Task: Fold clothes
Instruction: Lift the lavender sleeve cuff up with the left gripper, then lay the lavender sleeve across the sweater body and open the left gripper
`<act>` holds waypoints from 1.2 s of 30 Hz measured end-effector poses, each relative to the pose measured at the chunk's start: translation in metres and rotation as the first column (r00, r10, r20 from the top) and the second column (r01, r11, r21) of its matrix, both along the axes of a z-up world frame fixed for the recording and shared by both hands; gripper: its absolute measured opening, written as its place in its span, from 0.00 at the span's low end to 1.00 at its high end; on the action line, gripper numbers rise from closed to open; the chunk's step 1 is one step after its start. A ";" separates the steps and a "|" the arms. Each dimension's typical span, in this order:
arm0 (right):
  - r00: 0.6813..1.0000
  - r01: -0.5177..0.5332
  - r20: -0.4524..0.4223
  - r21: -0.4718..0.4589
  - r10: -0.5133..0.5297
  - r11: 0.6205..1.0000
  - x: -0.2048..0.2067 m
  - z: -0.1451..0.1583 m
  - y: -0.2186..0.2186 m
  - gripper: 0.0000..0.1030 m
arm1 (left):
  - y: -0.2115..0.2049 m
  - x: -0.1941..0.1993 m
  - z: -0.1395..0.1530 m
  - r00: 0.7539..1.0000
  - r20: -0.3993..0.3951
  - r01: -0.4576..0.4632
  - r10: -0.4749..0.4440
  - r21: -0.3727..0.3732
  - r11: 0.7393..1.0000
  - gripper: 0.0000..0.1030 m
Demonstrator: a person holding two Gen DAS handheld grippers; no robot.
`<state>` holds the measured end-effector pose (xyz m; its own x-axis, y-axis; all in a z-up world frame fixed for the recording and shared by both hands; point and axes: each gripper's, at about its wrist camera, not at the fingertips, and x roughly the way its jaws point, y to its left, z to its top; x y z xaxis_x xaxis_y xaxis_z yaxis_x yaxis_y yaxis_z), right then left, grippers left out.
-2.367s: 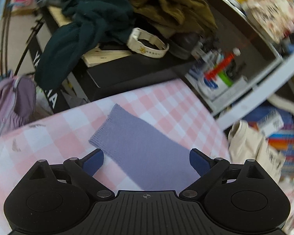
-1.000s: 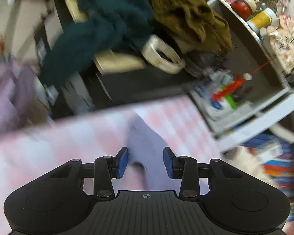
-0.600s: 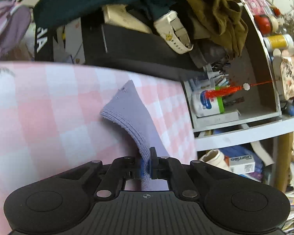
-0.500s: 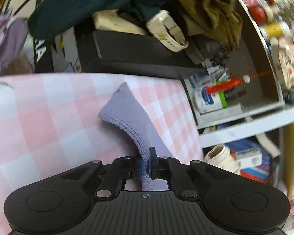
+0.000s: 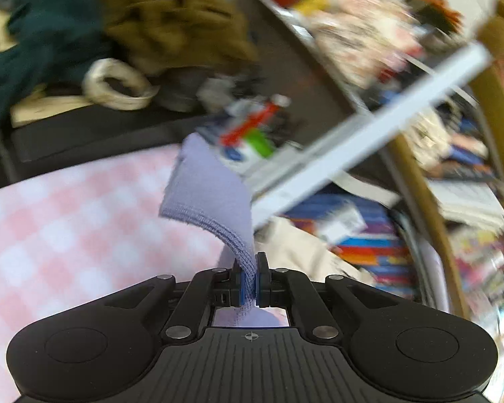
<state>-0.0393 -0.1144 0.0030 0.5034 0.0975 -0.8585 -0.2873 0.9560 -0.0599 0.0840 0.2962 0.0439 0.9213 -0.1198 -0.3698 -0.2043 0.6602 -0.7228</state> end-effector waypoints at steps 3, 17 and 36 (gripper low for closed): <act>1.000 0.012 0.008 0.025 -0.012 1.000 0.000 0.000 -0.023 0.92 | -0.042 0.010 0.023 0.999 -0.001 0.033 -0.033 0.094 0.995 0.04; 0.997 0.072 -0.014 0.133 -0.071 0.988 -0.017 -0.018 -0.134 0.92 | -0.268 0.069 0.042 0.935 -0.120 0.354 -0.333 0.325 0.877 0.04; 1.000 -0.012 0.025 0.185 0.007 0.983 -0.026 -0.018 -0.161 0.95 | -0.373 0.054 -0.010 0.822 -0.382 0.567 -0.424 0.465 0.680 0.72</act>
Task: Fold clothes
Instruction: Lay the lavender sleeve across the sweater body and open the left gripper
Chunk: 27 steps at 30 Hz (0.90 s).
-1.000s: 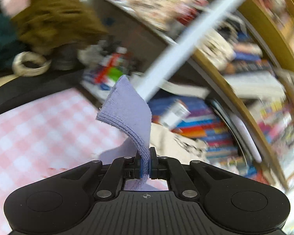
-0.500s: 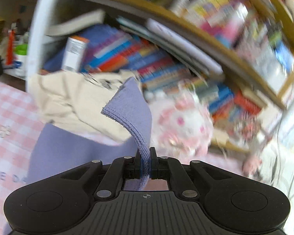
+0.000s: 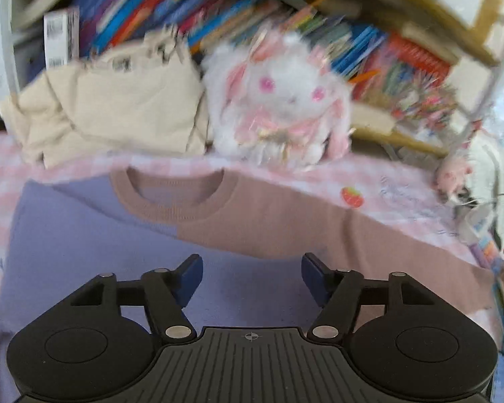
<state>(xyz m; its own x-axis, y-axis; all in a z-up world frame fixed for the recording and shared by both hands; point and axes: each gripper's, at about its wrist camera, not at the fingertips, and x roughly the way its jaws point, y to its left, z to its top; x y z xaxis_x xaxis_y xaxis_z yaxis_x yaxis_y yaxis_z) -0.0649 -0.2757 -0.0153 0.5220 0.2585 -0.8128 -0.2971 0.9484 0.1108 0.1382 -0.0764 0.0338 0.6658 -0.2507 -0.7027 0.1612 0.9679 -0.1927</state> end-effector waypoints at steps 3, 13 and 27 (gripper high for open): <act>0.999 0.036 0.004 0.000 -0.036 0.999 0.001 0.000 -0.001 0.95 | 0.032 -0.023 0.002 0.998 0.016 -0.061 0.060 0.080 0.995 0.73; 0.973 0.231 0.002 0.045 -0.232 0.972 0.008 0.005 0.009 0.59 | 0.182 -0.101 -0.029 0.932 -0.046 -0.343 0.359 0.203 0.917 0.72; 0.932 0.361 -0.010 0.057 -0.361 0.931 0.015 0.006 0.050 0.14 | 0.205 -0.108 -0.054 0.989 -0.128 -0.061 0.073 0.090 0.994 0.07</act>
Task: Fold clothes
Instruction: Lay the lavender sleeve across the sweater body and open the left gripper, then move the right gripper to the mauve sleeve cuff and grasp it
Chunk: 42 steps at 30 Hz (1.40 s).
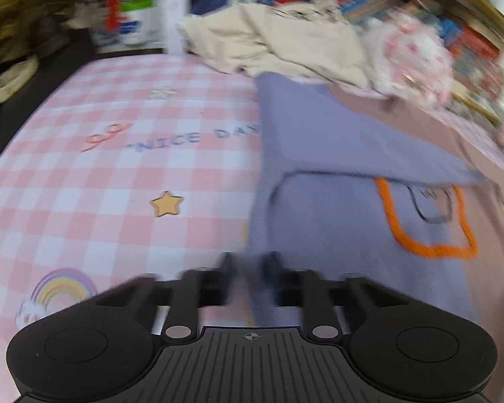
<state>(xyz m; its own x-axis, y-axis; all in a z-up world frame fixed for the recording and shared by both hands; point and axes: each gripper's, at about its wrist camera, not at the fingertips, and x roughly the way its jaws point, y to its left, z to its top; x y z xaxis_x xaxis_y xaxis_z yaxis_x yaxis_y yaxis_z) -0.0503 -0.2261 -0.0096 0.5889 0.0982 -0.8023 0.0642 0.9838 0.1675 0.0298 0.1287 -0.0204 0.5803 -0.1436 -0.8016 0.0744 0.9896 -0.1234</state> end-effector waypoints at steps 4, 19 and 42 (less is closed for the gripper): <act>1.000 0.014 0.007 0.021 -0.014 1.000 0.005 0.000 0.011 0.13 | 0.018 -0.002 0.000 0.999 0.011 -0.035 0.035 -0.025 0.999 0.06; 0.997 -0.073 -0.014 -0.049 0.072 0.996 0.008 0.004 0.037 0.24 | 0.038 -0.006 0.007 0.997 0.003 -0.082 0.082 -0.016 0.997 0.22; 0.995 0.069 0.080 -0.055 -0.065 0.996 -0.020 0.023 -0.037 0.81 | -0.098 -0.048 0.043 0.988 0.145 0.037 -0.058 0.141 0.989 0.90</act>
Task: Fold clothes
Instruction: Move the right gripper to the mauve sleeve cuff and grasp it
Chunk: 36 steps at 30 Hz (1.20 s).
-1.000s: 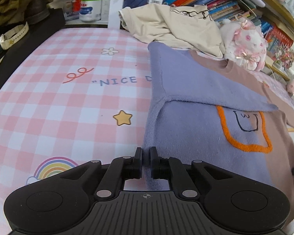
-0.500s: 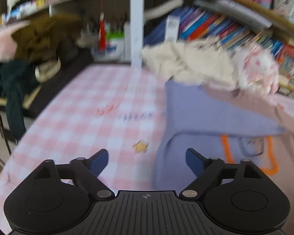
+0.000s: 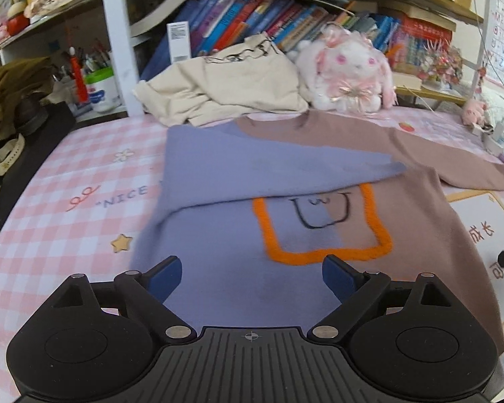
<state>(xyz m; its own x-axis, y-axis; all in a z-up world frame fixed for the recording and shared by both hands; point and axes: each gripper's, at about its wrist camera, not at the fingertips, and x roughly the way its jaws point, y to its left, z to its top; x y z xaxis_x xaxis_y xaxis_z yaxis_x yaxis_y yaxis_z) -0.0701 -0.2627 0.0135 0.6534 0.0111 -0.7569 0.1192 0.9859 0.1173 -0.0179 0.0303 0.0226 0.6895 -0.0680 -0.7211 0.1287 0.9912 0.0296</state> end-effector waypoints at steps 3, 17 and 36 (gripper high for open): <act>1.000 0.030 -0.004 0.015 -0.030 0.999 0.000 -0.003 -0.022 0.81 | -0.014 -0.003 -0.004 1.000 -0.020 -0.012 0.012 -0.002 1.000 0.90; 0.994 0.109 0.025 0.050 -0.110 0.993 0.052 -0.010 -0.131 0.89 | -0.066 -0.013 -0.021 0.989 -0.111 -0.088 0.096 0.074 0.993 0.92; 0.955 0.293 -0.001 0.161 -0.297 0.942 0.116 -0.027 -0.228 0.74 | -0.084 -0.025 -0.010 0.986 -0.095 -0.117 0.134 0.168 0.979 0.92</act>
